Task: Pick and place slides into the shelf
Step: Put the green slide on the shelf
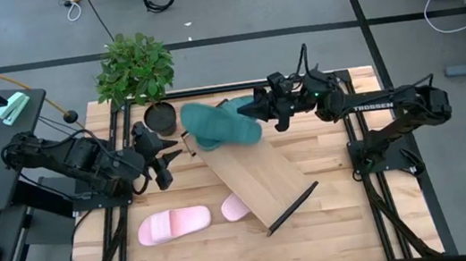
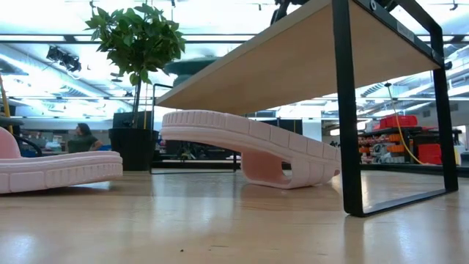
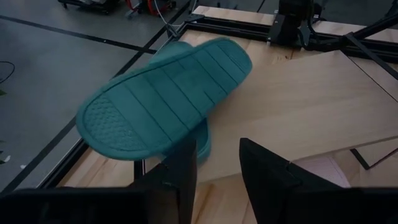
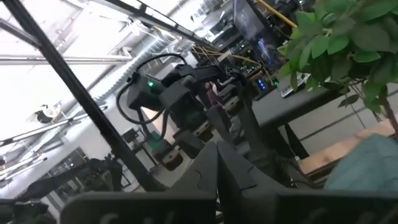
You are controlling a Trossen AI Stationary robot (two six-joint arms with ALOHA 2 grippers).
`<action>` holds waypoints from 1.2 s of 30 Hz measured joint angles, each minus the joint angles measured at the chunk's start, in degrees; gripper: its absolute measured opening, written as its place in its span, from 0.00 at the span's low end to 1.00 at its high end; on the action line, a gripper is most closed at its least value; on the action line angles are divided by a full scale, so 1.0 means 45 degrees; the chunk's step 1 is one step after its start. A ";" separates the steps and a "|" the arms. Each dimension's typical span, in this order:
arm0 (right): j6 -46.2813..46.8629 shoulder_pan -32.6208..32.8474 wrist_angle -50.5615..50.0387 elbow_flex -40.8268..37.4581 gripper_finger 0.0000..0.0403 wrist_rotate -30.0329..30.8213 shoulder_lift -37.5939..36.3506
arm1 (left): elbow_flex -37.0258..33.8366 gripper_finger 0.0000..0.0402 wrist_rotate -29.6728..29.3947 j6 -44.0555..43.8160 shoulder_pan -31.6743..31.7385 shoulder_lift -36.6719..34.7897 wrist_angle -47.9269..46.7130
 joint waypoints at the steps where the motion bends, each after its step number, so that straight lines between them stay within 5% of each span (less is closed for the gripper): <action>1: -0.0112 0.0000 -0.0021 0.0000 0.00 -0.0235 -0.0005 | 0.0000 0.32 0.0000 0.0003 0.0000 -0.0003 -0.0002; 8: -0.2419 0.0001 -0.1411 0.0006 0.08 -0.1631 -0.0226 | 0.0000 0.30 0.0000 -0.0005 0.0000 0.0000 0.0001; 15: -0.6076 -0.0159 -0.7692 0.1318 0.22 -0.0494 -0.1257 | 0.0000 0.31 0.0005 -0.0010 0.0005 -0.0001 0.0001; 21: -1.2060 0.0289 -1.3073 0.3290 0.35 0.0233 -0.1849 | 0.0000 0.31 0.0005 0.0003 0.0005 -0.0003 -0.0002; 26: -1.5902 0.1391 -1.6200 0.4218 0.44 0.2406 -0.1644 | 0.0000 0.31 0.0005 0.0097 0.0005 0.0000 -0.0001; 36: -2.0800 0.3218 -1.6913 0.4187 0.61 0.7041 -0.0158 | 0.0000 0.31 0.0005 0.0102 0.0005 -0.0005 0.0001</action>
